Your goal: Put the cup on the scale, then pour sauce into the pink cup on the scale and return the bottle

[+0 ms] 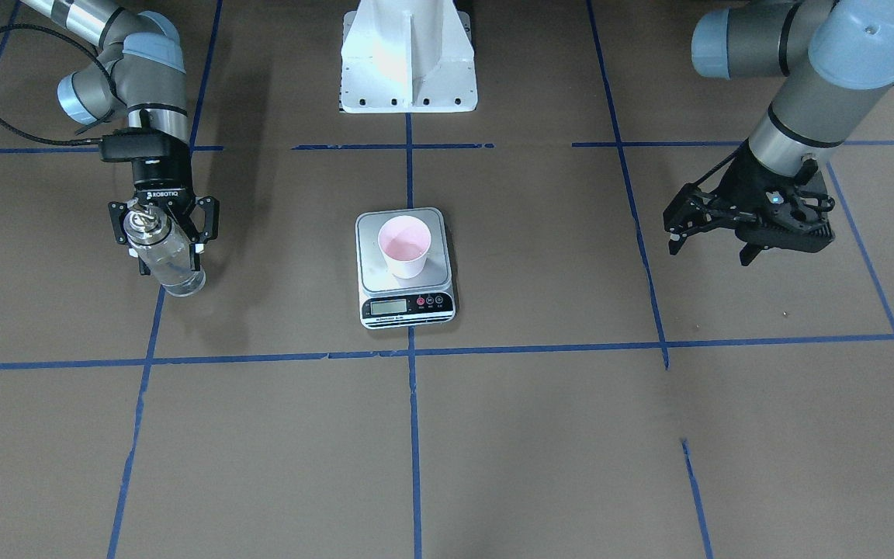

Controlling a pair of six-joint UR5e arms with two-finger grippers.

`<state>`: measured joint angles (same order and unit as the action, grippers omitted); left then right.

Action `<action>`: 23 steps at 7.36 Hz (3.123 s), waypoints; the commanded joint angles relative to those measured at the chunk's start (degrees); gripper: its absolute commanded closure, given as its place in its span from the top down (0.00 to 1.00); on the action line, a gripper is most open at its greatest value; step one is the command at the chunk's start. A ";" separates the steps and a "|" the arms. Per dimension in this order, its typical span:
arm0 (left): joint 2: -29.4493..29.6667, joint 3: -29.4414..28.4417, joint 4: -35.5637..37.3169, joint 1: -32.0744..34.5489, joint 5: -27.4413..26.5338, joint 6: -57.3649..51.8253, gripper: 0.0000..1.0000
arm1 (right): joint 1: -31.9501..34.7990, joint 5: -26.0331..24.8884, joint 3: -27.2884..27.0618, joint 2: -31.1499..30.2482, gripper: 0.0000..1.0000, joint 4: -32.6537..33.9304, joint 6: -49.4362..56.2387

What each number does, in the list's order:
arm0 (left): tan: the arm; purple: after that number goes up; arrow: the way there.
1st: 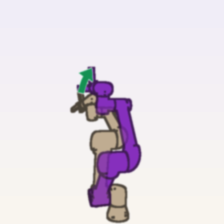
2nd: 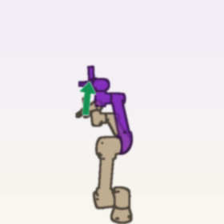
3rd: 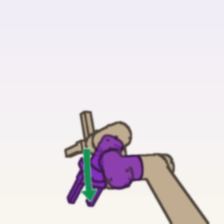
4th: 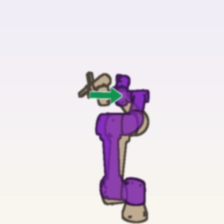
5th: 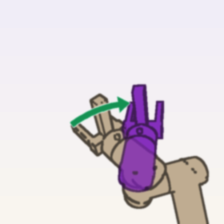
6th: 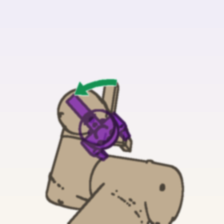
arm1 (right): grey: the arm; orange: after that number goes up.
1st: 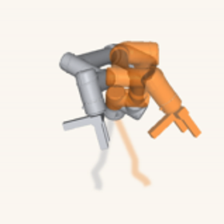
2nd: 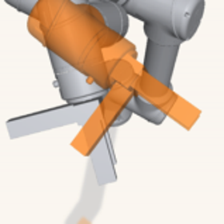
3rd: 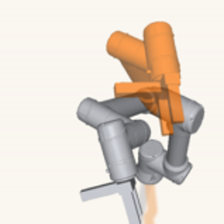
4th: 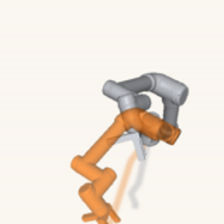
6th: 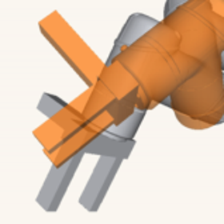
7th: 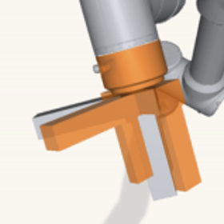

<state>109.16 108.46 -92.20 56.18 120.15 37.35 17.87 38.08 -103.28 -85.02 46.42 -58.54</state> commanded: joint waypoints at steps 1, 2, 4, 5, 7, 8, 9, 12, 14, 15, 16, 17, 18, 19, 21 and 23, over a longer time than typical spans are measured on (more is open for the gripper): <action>-0.09 0.00 0.00 0.07 0.00 -0.09 1.00 | 0.59 1.54 -8.22 7.22 0.00 24.95 0.79; 0.00 0.00 0.00 0.07 0.00 -0.09 1.00 | 0.41 1.73 -8.07 9.33 0.00 29.21 0.97; -0.35 0.09 -0.08 0.25 0.00 -0.26 1.00 | -0.11 2.34 -5.36 17.49 0.00 39.83 1.58; -0.52 0.09 -0.17 0.25 0.00 -0.35 1.00 | -0.46 2.17 -3.52 20.22 0.00 46.67 3.93; -1.31 0.61 -0.17 0.42 -0.09 -0.96 1.00 | -0.47 -2.83 -2.10 26.90 0.00 66.33 8.95; -2.71 1.66 -0.35 0.43 0.00 -1.23 1.00 | -0.73 -2.92 -2.18 27.28 0.00 66.69 9.14; -3.77 2.10 -0.61 0.43 0.17 -3.49 1.00 | -2.38 -4.75 -2.10 26.67 0.00 67.13 12.01; -5.36 1.93 -0.61 1.12 0.79 -12.00 1.00 | -4.77 -12.42 -1.84 26.40 0.00 67.48 23.46; -5.45 2.02 -0.52 1.92 0.96 -11.87 1.00 | -5.30 -14.52 0.54 25.70 0.00 67.40 26.10; -5.45 2.02 -0.52 2.01 0.96 -11.86 1.00 | -5.47 -14.53 0.89 25.87 0.00 67.48 26.37; -5.45 2.11 -0.52 2.01 0.96 -11.95 1.00 | -5.48 -14.87 1.59 26.40 0.00 67.48 28.89; -5.45 2.11 -0.52 2.01 0.96 -11.87 1.00 | -5.39 -15.05 1.68 26.31 0.00 67.48 29.70; -5.54 2.11 -0.52 2.01 0.96 -11.86 1.00 | -5.30 -15.49 2.38 26.31 0.00 67.48 29.80; -5.54 2.11 -0.52 2.01 0.96 -11.78 1.00 | -4.95 -15.67 3.17 26.31 0.00 67.48 29.88; -5.45 2.20 -0.52 2.01 0.96 -11.78 1.00 | -4.16 -15.67 3.79 26.40 0.00 67.75 31.98; -5.45 2.20 -0.52 2.01 0.96 -11.60 1.00 | -4.07 -16.54 3.88 26.49 0.00 67.84 35.49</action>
<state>103.70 110.64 -92.72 58.18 121.11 25.65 13.69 22.20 -99.53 -58.58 114.21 -25.41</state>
